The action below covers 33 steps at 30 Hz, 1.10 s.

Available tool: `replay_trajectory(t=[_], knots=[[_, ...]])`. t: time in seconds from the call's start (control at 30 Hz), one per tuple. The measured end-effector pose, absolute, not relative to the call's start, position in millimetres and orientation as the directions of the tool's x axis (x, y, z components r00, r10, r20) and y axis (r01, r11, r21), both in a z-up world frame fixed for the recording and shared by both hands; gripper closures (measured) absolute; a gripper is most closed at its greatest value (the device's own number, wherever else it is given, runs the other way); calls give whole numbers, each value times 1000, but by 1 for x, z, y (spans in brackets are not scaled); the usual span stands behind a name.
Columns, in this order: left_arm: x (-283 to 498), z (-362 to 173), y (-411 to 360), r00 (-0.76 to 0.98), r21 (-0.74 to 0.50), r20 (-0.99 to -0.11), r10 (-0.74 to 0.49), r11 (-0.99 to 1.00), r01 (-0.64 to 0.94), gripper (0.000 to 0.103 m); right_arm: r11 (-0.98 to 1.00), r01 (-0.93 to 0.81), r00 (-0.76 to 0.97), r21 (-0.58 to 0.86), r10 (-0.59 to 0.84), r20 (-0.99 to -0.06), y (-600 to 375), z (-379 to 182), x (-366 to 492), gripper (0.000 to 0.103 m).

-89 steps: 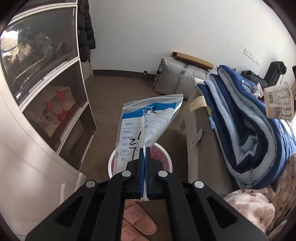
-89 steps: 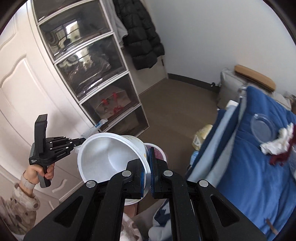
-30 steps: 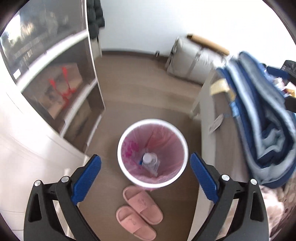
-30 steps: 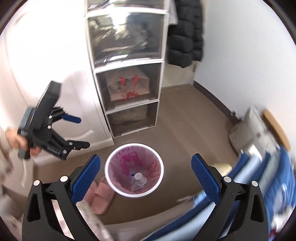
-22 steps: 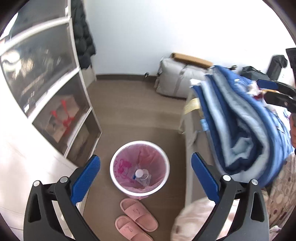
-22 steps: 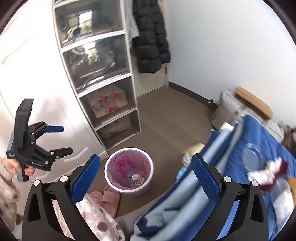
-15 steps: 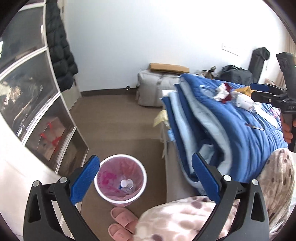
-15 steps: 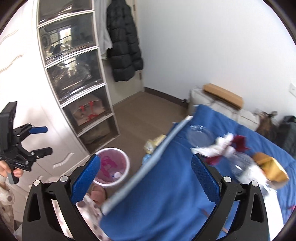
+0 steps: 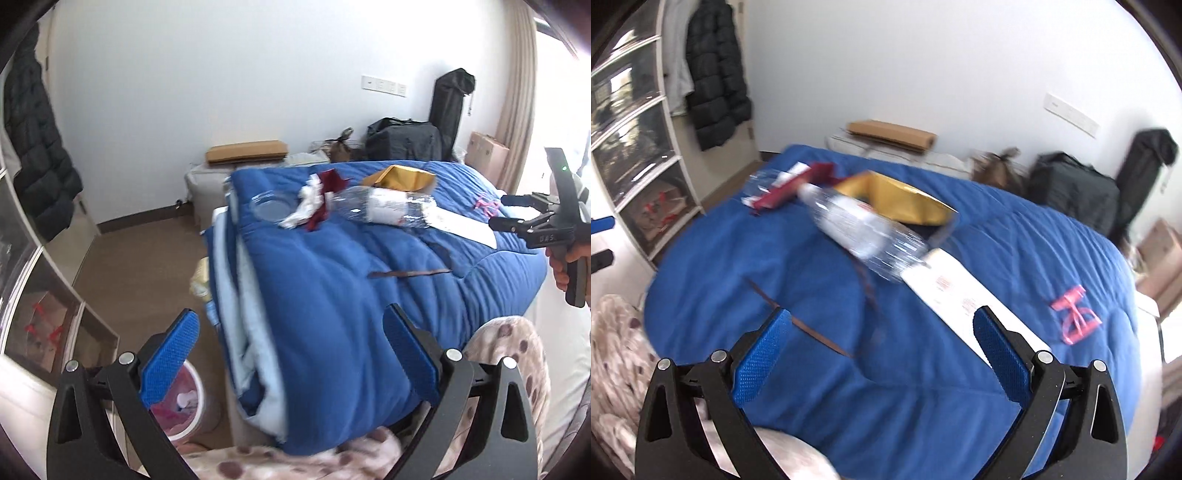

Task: Collect trash
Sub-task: 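Move both tools back toward the blue quilt, then grasp the pink plastic heart-shaped holder with the right gripper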

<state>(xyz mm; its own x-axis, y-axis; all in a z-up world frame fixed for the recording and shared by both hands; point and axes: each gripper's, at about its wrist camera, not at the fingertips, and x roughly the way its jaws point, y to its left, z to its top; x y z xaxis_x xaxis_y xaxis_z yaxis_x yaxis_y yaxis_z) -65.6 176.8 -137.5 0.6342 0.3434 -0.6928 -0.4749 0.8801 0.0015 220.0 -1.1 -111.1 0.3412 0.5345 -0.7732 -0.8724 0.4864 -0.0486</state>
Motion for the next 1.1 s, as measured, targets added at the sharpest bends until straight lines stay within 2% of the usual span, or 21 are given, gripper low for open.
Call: replay_trajectory(t=[0.3, 0.57, 0.7, 0.73, 0.77, 0.83, 0.93, 1.07, 1.1], knots=[[11, -155, 133, 620, 28, -731, 285, 921, -389, 5, 612, -787, 412, -79, 425, -806, -77, -144, 278, 7], [60, -173, 104, 596, 69, -751, 283, 932, -355, 5, 689, -724, 413, 30, 468, -782, -123, -151, 343, 7], [75, -177, 99, 599, 71, -749, 283, 933, -352, 5, 723, -677, 388, 138, 510, -768, -133, -161, 382, 9], [79, -178, 98, 601, 66, -749, 279, 934, -350, 5, 728, -669, 382, 152, 511, -770, -133, -164, 390, 11], [82, -179, 99, 600, 59, -752, 272, 935, -349, 5, 727, -665, 370, 169, 518, -771, -132, -168, 397, 19], [90, -181, 101, 591, 41, -766, 252, 937, -347, 5, 718, -662, 334, 214, 539, -774, -129, -177, 412, 27], [101, -183, 101, 575, 64, -771, 271, 933, -355, 5, 716, -652, 309, 249, 551, -775, -123, -189, 424, 30], [111, -184, 99, 571, 66, -775, 271, 933, -353, 5, 700, -655, 283, 286, 577, -766, -115, -201, 432, 43], [113, -184, 99, 569, 68, -776, 272, 933, -353, 5, 695, -656, 275, 296, 585, -763, -113, -203, 434, 49]])
